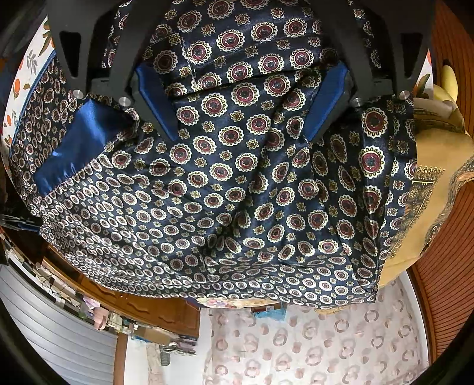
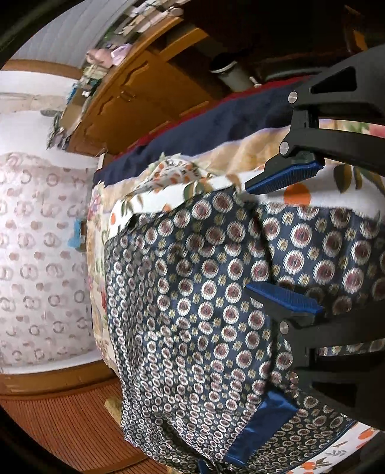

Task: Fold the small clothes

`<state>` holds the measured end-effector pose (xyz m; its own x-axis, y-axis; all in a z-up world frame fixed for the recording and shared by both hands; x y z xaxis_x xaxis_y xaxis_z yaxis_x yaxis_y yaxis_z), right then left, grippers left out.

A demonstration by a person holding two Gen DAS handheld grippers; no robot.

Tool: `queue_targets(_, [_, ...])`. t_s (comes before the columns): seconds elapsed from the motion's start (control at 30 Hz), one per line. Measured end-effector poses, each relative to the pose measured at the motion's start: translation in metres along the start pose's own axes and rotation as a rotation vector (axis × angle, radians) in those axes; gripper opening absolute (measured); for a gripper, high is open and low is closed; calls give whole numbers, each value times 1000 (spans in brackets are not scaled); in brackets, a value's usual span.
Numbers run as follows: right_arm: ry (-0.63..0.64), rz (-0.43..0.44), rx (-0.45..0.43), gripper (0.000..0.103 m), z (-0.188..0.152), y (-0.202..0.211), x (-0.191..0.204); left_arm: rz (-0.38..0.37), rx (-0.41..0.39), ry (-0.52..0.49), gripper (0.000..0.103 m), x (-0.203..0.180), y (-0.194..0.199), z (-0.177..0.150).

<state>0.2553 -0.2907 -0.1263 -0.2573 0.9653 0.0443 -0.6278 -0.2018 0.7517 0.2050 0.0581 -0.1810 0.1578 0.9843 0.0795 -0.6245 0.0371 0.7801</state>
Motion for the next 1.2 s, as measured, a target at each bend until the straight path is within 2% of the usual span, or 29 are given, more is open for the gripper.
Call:
queue_targets(0.13, [-23,32,8,63,-1,-4,-5,-2,3,0,91,0,0,0])
queue_targets(0.2, [-24,52,10,57,2,-8,-5,-4,9,-5,97,-2,-3,0])
queue_targets(0.37, [-8,51,-1,44,23,-22,-7,-2,12,-8,99,-3,-4,0])
queue_targets(0.47, [-8,71,-11,43,31,-26,-1,-2,12,-8,99,-3,-4,0])
queue_targets(0.6, [-8,48,2,42,30,-36,3,-2,12,-8,99,-3,-4,0])
queue_targets(0.87, [11,9,-35,42,23,-38,8,12,13,9,100,-3,-3,-2])
queue_targets(0.97, [16,1,-35,42,23,-38,10,-10,-7,35,99,-1,7,-5])
queue_targets(1.1, [19,4,-34,42,23,-39,9,-80,-90,151,94,12,37,-6])
queue_targets(1.17, [19,3,-35,42,22,-36,10,-37,-147,195,90,26,56,-7])
queue_targets(1.2, [21,2,-35,42,22,-36,10,-13,-167,208,83,33,63,-8])
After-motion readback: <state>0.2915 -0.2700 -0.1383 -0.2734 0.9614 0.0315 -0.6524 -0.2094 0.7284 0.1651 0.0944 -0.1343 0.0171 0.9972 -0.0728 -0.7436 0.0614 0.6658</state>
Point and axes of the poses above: each gripper's, at about its wrist camera, not at the fingertips, and y roughly against the way its jaws point, x to its left, z to its top, the point moved 8 cm from there along -y, roughly the way its jaws point, and after that the axes turned 6 degrees about z, right-handed, at the moved point
